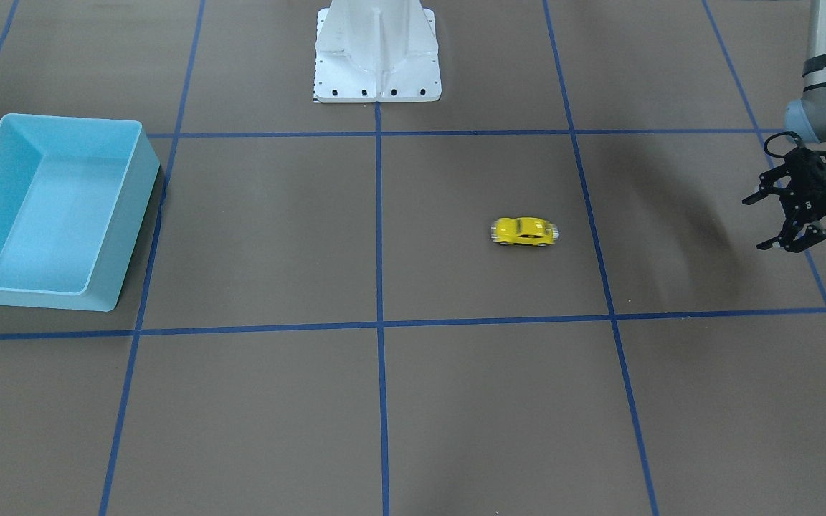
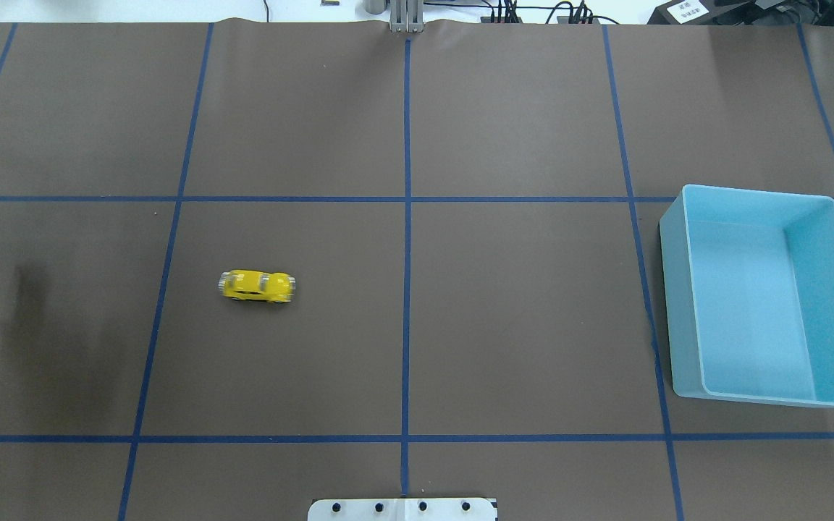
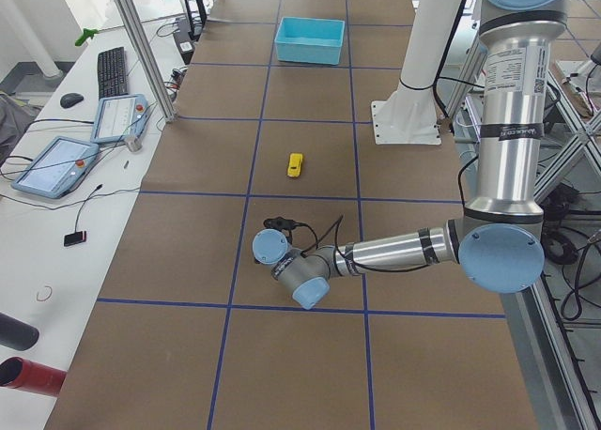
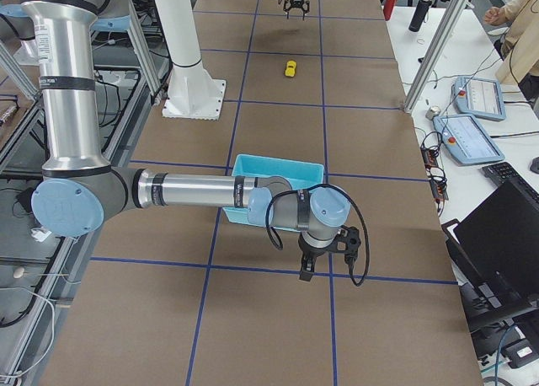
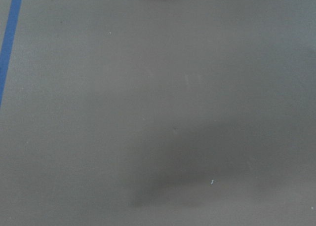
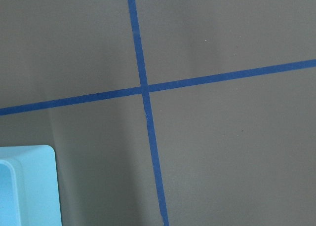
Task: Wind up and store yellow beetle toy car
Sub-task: 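Lift the left gripper off the car, letting it roll toward the bin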
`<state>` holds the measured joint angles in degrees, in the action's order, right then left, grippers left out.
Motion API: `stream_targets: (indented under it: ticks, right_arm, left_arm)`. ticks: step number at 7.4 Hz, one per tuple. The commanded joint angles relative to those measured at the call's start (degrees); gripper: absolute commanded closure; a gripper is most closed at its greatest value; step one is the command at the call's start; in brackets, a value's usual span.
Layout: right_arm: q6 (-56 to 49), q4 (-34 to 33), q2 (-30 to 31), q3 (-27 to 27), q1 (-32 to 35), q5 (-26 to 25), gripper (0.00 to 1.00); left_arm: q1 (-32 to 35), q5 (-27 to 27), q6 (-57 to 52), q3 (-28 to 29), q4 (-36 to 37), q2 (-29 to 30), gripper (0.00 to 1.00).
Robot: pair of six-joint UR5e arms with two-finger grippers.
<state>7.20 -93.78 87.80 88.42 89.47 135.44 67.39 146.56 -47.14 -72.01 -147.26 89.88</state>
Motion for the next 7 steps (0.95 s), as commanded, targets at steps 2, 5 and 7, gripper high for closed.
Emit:
stream_targets:
  ticks: [2,5,7]
  right_arm:
    - [0.01,0.00,0.00,-0.09,0.00,0.00,0.00]
    - [0.01,0.00,0.00,-0.17,0.00,0.00,0.00]
    - [0.19,-0.09,0.09,-0.52,-0.17,-0.09,0.00]
  left_arm:
    - [1.08,-0.39,14.37,-3.98,-0.14,0.74,0.00]
    - [0.99,-1.01,38.45,-5.78,0.04,0.83,0.00]
    - [0.99,-3.37,49.29,-5.69,0.56,0.65,0.00]
